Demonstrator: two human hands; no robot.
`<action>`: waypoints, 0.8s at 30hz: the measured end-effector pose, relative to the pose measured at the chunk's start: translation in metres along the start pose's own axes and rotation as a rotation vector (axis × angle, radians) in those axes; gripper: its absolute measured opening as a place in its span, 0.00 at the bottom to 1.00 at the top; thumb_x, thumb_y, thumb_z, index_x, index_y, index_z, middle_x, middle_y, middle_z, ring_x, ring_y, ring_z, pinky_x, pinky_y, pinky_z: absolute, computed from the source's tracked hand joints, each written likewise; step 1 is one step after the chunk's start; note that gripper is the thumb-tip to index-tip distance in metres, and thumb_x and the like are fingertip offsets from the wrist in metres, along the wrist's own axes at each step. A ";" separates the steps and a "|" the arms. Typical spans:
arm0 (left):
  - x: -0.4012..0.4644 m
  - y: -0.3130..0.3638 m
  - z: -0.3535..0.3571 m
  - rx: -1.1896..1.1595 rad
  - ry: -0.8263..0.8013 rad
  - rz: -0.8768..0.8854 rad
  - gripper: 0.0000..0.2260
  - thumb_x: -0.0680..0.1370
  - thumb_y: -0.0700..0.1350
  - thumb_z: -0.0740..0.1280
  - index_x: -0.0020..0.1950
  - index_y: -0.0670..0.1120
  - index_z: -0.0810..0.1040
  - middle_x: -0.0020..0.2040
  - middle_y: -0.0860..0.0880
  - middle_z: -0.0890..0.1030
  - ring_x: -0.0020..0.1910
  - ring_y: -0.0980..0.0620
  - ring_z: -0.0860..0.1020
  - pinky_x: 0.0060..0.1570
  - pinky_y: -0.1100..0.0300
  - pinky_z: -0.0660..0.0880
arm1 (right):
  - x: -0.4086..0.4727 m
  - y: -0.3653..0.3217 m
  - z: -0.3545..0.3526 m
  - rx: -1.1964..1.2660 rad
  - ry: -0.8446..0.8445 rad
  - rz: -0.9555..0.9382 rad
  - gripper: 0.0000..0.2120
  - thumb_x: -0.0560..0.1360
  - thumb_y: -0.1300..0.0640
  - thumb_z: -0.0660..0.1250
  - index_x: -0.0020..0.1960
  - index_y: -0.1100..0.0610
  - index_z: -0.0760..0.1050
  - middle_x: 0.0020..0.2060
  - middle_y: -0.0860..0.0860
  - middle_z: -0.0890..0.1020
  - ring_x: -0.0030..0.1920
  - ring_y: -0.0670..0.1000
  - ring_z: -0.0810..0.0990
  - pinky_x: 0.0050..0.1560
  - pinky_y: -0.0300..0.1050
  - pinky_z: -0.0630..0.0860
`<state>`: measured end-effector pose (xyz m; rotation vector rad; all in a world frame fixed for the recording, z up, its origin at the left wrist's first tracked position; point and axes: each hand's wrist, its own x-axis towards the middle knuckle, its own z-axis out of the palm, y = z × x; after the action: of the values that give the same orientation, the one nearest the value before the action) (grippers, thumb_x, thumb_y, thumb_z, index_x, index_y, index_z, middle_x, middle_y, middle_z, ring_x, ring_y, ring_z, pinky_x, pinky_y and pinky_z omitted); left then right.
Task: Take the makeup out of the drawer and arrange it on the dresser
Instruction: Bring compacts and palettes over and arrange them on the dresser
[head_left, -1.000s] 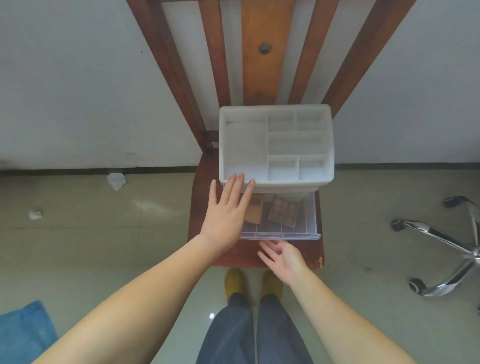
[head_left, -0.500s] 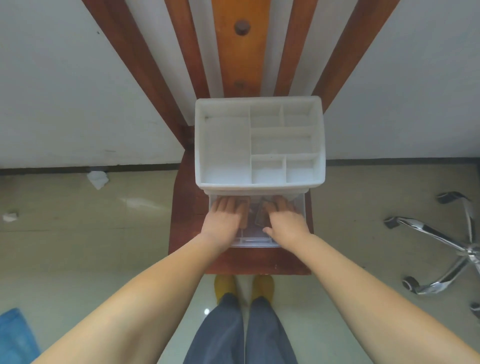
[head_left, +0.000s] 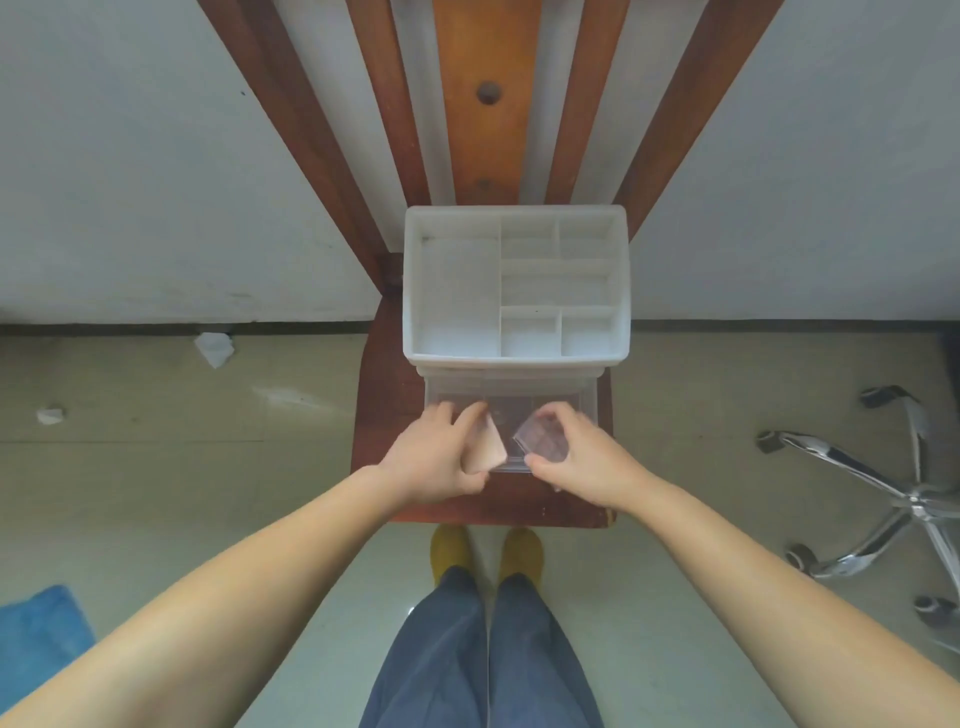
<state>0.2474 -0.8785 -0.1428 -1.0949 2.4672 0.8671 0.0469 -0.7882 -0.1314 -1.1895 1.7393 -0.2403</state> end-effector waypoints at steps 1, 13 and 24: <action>-0.011 0.001 0.001 -0.074 -0.038 -0.001 0.39 0.67 0.60 0.66 0.74 0.52 0.56 0.59 0.44 0.71 0.60 0.43 0.69 0.57 0.52 0.71 | -0.009 0.002 -0.002 0.094 -0.128 0.031 0.30 0.68 0.39 0.65 0.66 0.45 0.62 0.59 0.48 0.73 0.55 0.48 0.77 0.56 0.44 0.74; -0.016 -0.004 0.047 -0.222 -0.461 -0.258 0.43 0.67 0.61 0.67 0.76 0.53 0.50 0.67 0.41 0.65 0.65 0.40 0.64 0.61 0.48 0.66 | -0.009 0.021 0.020 -0.162 -0.510 0.254 0.44 0.71 0.42 0.64 0.78 0.51 0.43 0.71 0.53 0.68 0.67 0.52 0.71 0.65 0.44 0.68; 0.044 -0.011 0.004 -0.131 -0.307 -0.239 0.49 0.66 0.59 0.69 0.75 0.59 0.37 0.67 0.39 0.64 0.67 0.39 0.61 0.64 0.46 0.66 | 0.047 0.010 -0.011 -0.148 -0.220 0.201 0.46 0.70 0.43 0.65 0.76 0.46 0.38 0.64 0.57 0.72 0.57 0.56 0.74 0.54 0.44 0.70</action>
<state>0.2272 -0.9063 -0.1723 -1.1719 2.0088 1.0451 0.0299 -0.8242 -0.1606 -1.0910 1.6887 0.1374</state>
